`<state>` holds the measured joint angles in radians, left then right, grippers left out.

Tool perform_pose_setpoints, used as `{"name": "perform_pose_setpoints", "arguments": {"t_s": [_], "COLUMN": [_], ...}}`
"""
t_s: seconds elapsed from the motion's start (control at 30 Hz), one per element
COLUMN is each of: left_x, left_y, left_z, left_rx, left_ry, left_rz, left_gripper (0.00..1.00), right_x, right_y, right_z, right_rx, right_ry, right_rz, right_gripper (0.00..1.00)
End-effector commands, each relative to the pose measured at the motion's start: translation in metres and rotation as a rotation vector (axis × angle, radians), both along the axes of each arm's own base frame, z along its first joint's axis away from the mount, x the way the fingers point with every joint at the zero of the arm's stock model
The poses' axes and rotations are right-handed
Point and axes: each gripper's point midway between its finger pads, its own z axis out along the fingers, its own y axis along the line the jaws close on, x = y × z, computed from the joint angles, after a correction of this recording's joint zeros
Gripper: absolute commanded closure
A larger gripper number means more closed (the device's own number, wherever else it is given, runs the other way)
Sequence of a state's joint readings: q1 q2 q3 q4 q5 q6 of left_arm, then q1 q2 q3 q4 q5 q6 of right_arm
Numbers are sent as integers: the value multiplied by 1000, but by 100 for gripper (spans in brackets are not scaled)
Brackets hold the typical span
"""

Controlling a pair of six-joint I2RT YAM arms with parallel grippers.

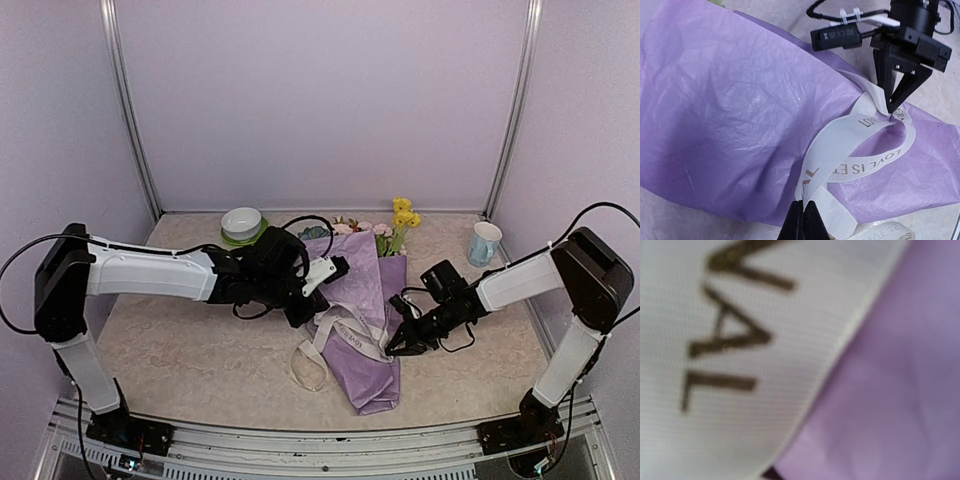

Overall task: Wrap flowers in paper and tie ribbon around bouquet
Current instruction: Cross the ribbon over the folded bouquet, then tie the ribbon around the folded bouquet.

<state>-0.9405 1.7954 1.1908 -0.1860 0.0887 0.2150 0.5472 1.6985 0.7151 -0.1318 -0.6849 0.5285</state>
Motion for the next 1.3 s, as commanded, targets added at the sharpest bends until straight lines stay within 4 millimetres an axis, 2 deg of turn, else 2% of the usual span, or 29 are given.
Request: {"name": "perform_pose_setpoints", "arguments": {"t_s": [0.0, 0.1, 0.2, 0.3, 0.37, 0.5, 0.63, 0.83, 1.0, 1.07, 1.17, 1.27], "left_x": [3, 10, 25, 47, 58, 66, 63, 73, 73, 73, 73, 74], "left_y": [5, 15, 30, 56, 74, 108, 130, 157, 160, 160, 166, 184], "left_z": [49, 59, 73, 89, 90, 67, 40, -3, -30, -36, -36, -32], "left_rx": [-183, -227, -290, -366, -405, -429, -404, -255, -167, -160, -160, -131], "left_ry": [-16, -14, -20, -48, -35, 12, 45, 79, 125, 139, 131, 93], "left_rz": [12, 52, 140, 292, 388, 552, 659, 843, 883, 892, 921, 999], "left_gripper": [100, 100, 100, 100, 100, 100, 100, 100, 100, 100, 100, 100], "right_x": [-5, -5, -4, -5, -3, 4, 13, 19, 29, 40, 66, 87], "right_y": [-7, -7, -8, -8, -8, -9, -13, -17, -45, -63, -102, -145], "right_z": [-14, -14, -15, -15, -11, 4, 27, 57, 69, 73, 80, 83], "right_rx": [-28, -30, -36, -36, -29, 9, 71, 164, 192, 207, 243, 282], "right_ry": [29, 26, 25, 27, 18, -7, -39, -61, -77, -93, -130, -155], "right_rz": [-4, -4, -6, -5, -5, -23, -49, -55, -124, -182, -322, -485], "right_gripper": [100, 100, 100, 100, 100, 100, 100, 100, 100, 100, 100, 100]}}
